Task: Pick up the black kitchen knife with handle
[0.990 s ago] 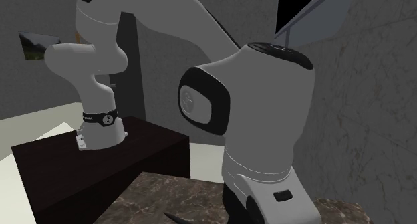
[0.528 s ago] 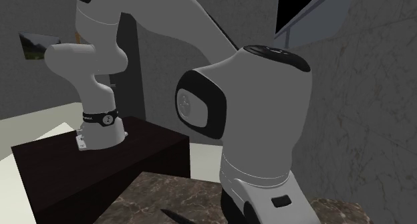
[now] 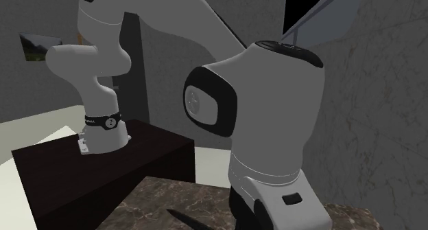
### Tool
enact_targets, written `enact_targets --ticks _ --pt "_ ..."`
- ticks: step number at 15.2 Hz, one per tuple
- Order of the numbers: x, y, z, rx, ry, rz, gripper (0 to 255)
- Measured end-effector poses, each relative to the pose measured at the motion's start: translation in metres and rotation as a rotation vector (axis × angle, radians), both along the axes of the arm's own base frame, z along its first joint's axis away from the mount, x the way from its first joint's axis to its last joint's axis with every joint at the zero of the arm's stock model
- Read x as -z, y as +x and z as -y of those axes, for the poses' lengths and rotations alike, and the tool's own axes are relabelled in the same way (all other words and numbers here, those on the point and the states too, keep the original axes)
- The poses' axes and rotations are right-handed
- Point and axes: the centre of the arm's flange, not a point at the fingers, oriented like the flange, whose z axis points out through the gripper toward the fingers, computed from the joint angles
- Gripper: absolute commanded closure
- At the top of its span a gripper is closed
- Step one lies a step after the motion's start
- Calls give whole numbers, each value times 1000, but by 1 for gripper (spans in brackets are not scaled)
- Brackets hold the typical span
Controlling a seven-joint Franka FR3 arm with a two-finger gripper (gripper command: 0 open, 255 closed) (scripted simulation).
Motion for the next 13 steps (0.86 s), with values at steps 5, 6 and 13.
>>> enact_targets --ticks 5,6,13 --pt "-25 -1 -2 -1 1 -2 255" --pt "-30 -1 -1 -1 1 -2 255" --pt "-64 -1 0 -1 1 -2 255"
